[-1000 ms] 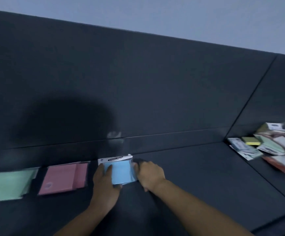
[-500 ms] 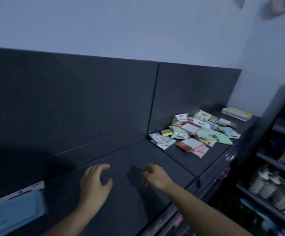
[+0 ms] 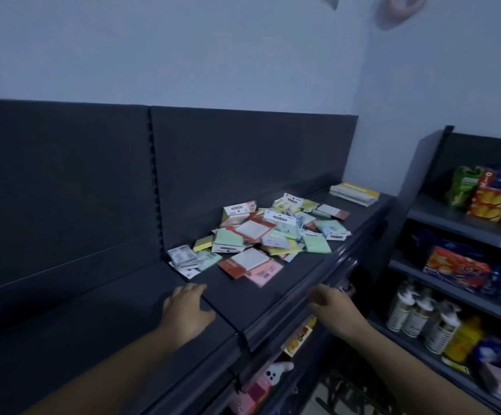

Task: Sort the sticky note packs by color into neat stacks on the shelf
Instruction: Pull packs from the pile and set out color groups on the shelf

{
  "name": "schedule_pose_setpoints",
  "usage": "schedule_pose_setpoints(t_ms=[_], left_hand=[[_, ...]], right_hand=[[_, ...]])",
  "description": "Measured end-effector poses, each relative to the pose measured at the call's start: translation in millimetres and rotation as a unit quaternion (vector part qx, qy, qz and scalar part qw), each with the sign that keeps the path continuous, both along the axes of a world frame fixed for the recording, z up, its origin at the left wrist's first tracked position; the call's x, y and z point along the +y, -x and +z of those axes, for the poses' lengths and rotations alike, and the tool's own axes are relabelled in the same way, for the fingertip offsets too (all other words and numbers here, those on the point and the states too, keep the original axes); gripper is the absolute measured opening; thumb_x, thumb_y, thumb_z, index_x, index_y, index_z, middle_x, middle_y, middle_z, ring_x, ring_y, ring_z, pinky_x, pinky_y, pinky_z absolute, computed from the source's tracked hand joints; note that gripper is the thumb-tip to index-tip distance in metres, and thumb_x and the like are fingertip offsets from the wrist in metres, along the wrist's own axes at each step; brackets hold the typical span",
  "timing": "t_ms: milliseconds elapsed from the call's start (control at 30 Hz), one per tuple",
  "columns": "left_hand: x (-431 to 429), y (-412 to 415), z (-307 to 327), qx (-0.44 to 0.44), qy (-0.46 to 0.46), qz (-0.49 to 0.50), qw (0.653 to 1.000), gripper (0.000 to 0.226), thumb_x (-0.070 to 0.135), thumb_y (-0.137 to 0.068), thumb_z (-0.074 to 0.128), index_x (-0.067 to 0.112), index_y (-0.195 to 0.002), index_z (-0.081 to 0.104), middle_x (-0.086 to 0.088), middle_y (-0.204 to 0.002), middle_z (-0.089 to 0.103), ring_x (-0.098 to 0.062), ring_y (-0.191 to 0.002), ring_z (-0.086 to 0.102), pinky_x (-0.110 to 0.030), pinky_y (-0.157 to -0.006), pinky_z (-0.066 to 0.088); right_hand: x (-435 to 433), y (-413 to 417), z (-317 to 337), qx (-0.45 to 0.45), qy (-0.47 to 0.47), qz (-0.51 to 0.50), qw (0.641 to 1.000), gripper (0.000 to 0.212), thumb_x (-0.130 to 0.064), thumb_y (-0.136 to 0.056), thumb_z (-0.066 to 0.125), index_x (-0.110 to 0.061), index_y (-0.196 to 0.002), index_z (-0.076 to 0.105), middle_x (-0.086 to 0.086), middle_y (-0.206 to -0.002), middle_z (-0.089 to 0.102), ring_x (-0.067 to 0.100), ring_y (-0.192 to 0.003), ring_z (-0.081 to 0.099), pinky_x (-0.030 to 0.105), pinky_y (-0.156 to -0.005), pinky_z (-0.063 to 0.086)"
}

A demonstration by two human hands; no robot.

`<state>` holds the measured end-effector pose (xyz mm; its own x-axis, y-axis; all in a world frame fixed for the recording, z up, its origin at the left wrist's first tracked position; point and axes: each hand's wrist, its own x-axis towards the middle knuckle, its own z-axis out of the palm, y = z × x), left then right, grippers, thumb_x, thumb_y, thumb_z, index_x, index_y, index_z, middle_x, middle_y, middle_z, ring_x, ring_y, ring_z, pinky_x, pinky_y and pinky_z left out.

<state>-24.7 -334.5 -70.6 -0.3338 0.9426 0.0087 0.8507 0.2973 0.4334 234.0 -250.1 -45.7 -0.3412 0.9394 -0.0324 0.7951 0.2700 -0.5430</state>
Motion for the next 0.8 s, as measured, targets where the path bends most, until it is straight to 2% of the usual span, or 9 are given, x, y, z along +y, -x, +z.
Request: schedule_pose_setpoints(t_ms=[100,200,333,433,500,633,733,800], left_hand=[[19.3,2.8,0.9,0.008,0.018,0.023,1.000,0.065,0.039,-0.090,0.054,0.015,-0.145,0.029,-0.002,-0.150,0.030,-0.022,-0.138,0.025,-0.033,-0.109,0.025],[40.0,12.5,2.6,0.022,0.017,0.051,0.998,0.059,0.037,-0.088,0.055,0.015,-0.139,0.037,-0.002,-0.144,0.038,-0.022,-0.133,0.031,-0.031,-0.104,0.030],[74.4,30.6,-5.1,0.052,0.011,0.083,0.995,0.062,0.033,-0.085,0.058,0.015,-0.140,0.037,-0.003,-0.146,0.037,-0.023,-0.134,0.032,-0.033,-0.103,0.032],[108.5,46.9,-15.8,0.069,-0.027,0.081,0.994,0.047,0.025,-0.080,0.061,0.011,-0.124,0.053,-0.007,-0.131,0.051,-0.028,-0.121,0.046,-0.036,-0.090,0.041],[131.4,57.4,-20.9,0.095,-0.043,0.078,0.991,0.038,0.021,-0.078,0.060,0.009,-0.115,0.056,-0.008,-0.122,0.055,-0.029,-0.111,0.052,-0.036,-0.084,0.043],[170.0,75.1,-31.7,0.125,-0.049,0.073,0.988,0.044,0.017,-0.079,0.060,0.007,-0.122,0.055,-0.010,-0.123,0.055,-0.030,-0.110,0.051,-0.037,-0.087,0.042],[189.6,86.3,-41.6,0.130,-0.036,0.069,0.989,0.042,0.019,-0.082,0.058,0.009,-0.123,0.054,-0.008,-0.122,0.056,-0.027,-0.110,0.053,-0.036,-0.088,0.043],[200.2,93.0,-47.1,0.115,-0.035,0.054,0.991,0.040,0.023,-0.084,0.058,0.010,-0.122,0.055,-0.008,-0.120,0.057,-0.026,-0.106,0.056,-0.035,-0.085,0.044]], right_hand=[[21.8,-14.7,-2.7,0.002,-0.001,-0.002,1.000,0.026,-0.010,-0.087,0.053,-0.011,-0.112,0.060,0.003,-0.106,0.063,0.015,-0.097,0.058,0.020,-0.074,0.039],[43.6,-15.9,-4.1,0.005,-0.008,0.001,1.000,0.028,-0.011,-0.088,0.052,-0.010,-0.114,0.060,0.005,-0.115,0.063,0.016,-0.105,0.057,0.018,-0.076,0.035],[75.1,-7.6,-4.0,0.011,-0.011,0.004,1.000,0.031,-0.011,-0.089,0.050,-0.009,-0.119,0.060,0.006,-0.120,0.063,0.018,-0.111,0.056,0.017,-0.082,0.038],[107.0,1.9,-5.3,0.002,-0.015,0.007,1.000,0.036,-0.010,-0.089,0.050,-0.007,-0.124,0.057,0.007,-0.127,0.058,0.019,-0.116,0.053,0.016,-0.084,0.035],[133.6,10.6,-8.2,-0.003,-0.018,0.005,1.000,0.037,-0.010,-0.089,0.051,-0.006,-0.126,0.055,0.008,-0.129,0.058,0.019,-0.117,0.053,0.015,-0.082,0.035],[189.0,33.9,-18.1,-0.033,-0.023,0.016,0.999,0.028,-0.008,-0.087,0.050,-0.002,-0.112,0.062,0.014,-0.117,0.061,0.027,-0.108,0.056,0.028,-0.081,0.043],[227.7,54.0,-34.2,-0.078,-0.018,0.050,0.996,0.016,-0.006,-0.085,0.050,-0.009,-0.095,0.061,0.014,-0.111,0.060,0.030,-0.103,0.056,0.024,-0.067,0.035],[246.6,63.3,-45.9,-0.125,-0.027,0.080,0.989,0.014,-0.006,-0.084,0.049,-0.016,-0.088,0.058,0.011,-0.116,0.058,0.028,-0.108,0.054,0.024,-0.073,0.038]])
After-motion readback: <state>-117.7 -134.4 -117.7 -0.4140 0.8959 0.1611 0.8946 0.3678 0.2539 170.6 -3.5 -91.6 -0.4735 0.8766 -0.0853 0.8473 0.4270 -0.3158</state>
